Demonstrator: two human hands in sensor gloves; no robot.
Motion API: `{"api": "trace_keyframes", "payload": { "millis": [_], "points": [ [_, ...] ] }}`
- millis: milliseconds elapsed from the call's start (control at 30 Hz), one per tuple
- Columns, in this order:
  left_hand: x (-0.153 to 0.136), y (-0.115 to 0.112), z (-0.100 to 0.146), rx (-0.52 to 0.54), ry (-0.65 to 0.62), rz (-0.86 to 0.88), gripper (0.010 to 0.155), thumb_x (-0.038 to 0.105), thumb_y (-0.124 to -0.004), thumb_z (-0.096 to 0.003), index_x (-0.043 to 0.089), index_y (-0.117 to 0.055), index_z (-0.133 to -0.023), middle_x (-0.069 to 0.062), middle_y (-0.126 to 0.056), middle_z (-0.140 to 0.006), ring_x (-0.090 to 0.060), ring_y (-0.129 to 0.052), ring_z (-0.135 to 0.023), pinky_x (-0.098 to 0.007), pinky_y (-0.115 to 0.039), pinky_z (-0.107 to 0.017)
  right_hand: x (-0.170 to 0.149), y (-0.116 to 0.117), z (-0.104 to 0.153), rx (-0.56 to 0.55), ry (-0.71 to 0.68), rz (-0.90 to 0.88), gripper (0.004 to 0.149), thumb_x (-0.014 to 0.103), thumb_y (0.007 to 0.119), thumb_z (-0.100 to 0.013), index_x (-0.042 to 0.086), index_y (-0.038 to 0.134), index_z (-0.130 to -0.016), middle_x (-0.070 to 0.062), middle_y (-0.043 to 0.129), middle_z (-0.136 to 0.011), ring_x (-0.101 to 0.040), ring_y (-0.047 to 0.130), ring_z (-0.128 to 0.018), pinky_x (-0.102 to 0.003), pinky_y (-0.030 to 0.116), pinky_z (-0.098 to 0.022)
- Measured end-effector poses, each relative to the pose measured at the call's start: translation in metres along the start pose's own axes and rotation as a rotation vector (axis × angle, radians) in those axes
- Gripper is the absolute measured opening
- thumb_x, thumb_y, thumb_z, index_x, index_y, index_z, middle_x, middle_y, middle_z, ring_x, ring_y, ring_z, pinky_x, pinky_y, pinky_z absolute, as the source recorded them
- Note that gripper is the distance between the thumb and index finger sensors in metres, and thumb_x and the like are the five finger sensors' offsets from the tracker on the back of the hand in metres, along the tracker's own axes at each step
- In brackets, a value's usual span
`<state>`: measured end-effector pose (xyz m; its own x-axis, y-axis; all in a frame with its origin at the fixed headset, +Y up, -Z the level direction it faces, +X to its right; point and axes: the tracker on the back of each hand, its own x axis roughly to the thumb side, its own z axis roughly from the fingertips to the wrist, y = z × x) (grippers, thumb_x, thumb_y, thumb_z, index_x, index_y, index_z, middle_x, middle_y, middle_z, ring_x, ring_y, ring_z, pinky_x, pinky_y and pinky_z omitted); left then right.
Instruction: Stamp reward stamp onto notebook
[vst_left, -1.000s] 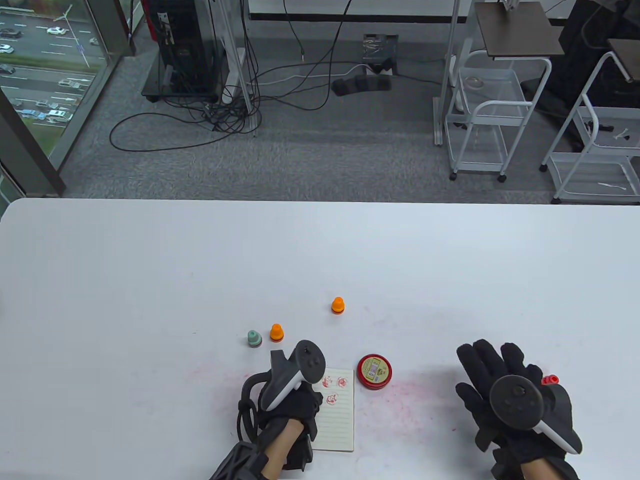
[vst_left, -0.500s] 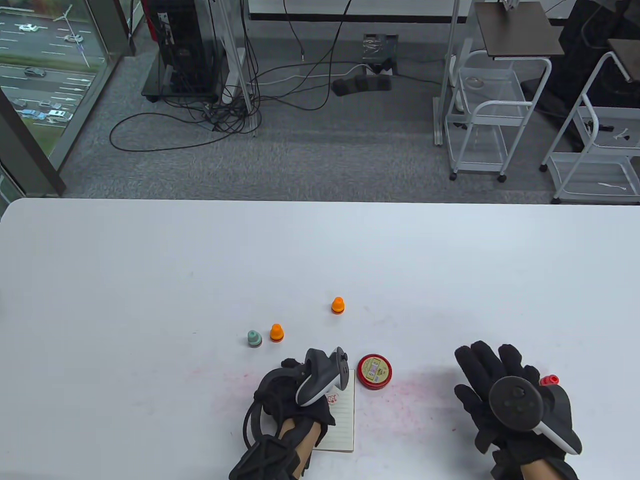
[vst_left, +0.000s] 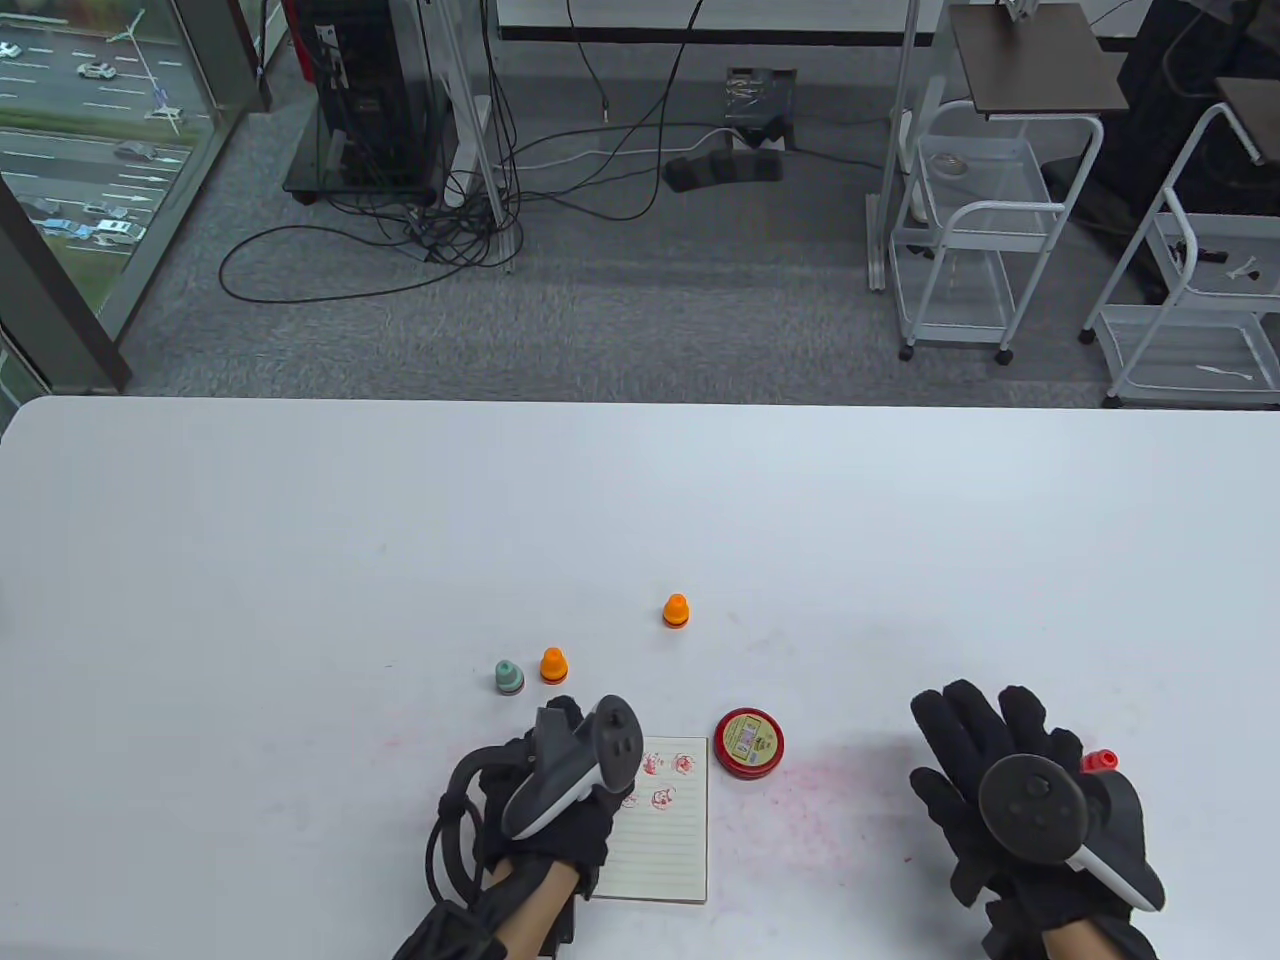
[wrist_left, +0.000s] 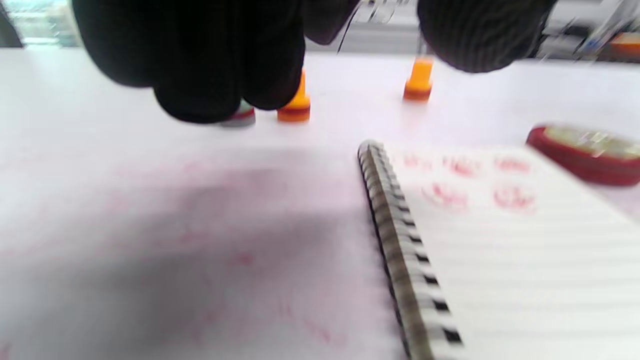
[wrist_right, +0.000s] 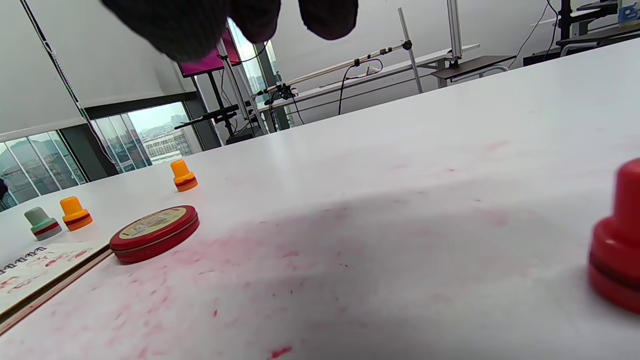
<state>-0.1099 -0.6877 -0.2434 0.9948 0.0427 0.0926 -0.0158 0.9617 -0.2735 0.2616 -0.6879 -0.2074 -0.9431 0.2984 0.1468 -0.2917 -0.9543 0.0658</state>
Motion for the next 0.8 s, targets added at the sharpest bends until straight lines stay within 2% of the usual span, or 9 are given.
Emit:
{"api": "trace_keyframes", "payload": {
  "millis": [67, 167, 267, 333, 433, 700, 800],
  "points": [
    [-0.020, 0.005, 0.007, 0.083, -0.004, 0.003, 0.090, 0.065, -0.064, -0.0482, 0.010, -0.049, -0.118, -0.019, -0.072, -0.108, -0.048, -0.082, -0.091, -0.056, -0.075, -0.063, 0.001, 0.000, 0.000, 0.000, 0.000, 0.010, 0.065, 0.045, 0.066, -0.054, 0.028, 0.044, -0.112, -0.013, 0.040, -0.123, -0.062, 0.028, -0.104, -0.085, 0.032, -0.064],
    [-0.047, 0.001, 0.007, 0.105, -0.003, 0.038, 0.092, 0.068, -0.061, -0.0476, 0.011, -0.051, -0.118, -0.020, -0.068, -0.112, -0.051, -0.077, -0.095, -0.060, -0.072, -0.066, -0.002, -0.002, 0.002, -0.004, 0.014, 0.007, 0.065, 0.045, 0.067, -0.054, 0.028, 0.043, -0.112, -0.012, 0.040, -0.123, -0.062, 0.027, -0.104, -0.086, 0.031, -0.064],
    [-0.076, -0.009, 0.005, 0.183, -0.108, 0.083, 0.091, 0.069, -0.060, -0.0472, 0.015, -0.048, -0.119, -0.021, -0.056, -0.118, -0.056, -0.063, -0.103, -0.070, -0.062, -0.070, -0.007, -0.004, 0.003, -0.026, 0.035, -0.014, 0.065, 0.045, 0.067, -0.053, 0.028, 0.044, -0.112, -0.013, 0.040, -0.123, -0.062, 0.027, -0.104, -0.086, 0.031, -0.064],
    [-0.092, -0.023, 0.005, 0.276, -0.168, 0.062, 0.090, 0.069, -0.060, -0.0475, 0.017, -0.047, -0.119, -0.021, -0.051, -0.120, -0.056, -0.056, -0.106, -0.074, -0.055, -0.071, -0.010, -0.002, 0.002, -0.020, 0.049, -0.002, 0.066, 0.045, 0.067, -0.053, 0.028, 0.044, -0.112, -0.013, 0.040, -0.123, -0.062, 0.026, -0.104, -0.086, 0.029, -0.064],
    [-0.096, -0.026, 0.000, 0.194, -0.201, -0.006, 0.089, 0.068, -0.060, -0.0478, 0.019, -0.045, -0.120, -0.021, -0.048, -0.122, -0.058, -0.051, -0.107, -0.076, -0.052, -0.071, -0.010, 0.004, -0.001, 0.000, 0.058, 0.040, 0.066, 0.046, 0.068, -0.053, 0.028, 0.044, -0.112, -0.013, 0.039, -0.123, -0.062, 0.026, -0.104, -0.087, 0.029, -0.064],
    [-0.082, -0.013, 0.009, 0.275, -0.262, -0.027, 0.087, 0.066, -0.061, -0.0478, 0.018, -0.048, -0.119, -0.020, -0.049, -0.122, -0.057, -0.052, -0.107, -0.075, -0.052, -0.071, -0.008, 0.012, -0.004, 0.037, 0.072, 0.082, 0.067, 0.047, 0.068, -0.053, 0.028, 0.043, -0.112, -0.012, 0.038, -0.123, -0.062, 0.025, -0.104, -0.087, 0.029, -0.063],
    [-0.084, -0.012, 0.010, 0.324, -0.249, -0.059, 0.085, 0.067, -0.062, -0.0480, 0.019, -0.053, -0.118, -0.018, -0.055, -0.120, -0.056, -0.058, -0.106, -0.073, -0.056, -0.071, 0.001, 0.011, -0.006, 0.033, 0.049, 0.083, 0.068, 0.048, 0.067, -0.053, 0.027, 0.042, -0.112, -0.013, 0.039, -0.123, -0.064, 0.025, -0.103, -0.087, 0.030, -0.063]
  ]
}}
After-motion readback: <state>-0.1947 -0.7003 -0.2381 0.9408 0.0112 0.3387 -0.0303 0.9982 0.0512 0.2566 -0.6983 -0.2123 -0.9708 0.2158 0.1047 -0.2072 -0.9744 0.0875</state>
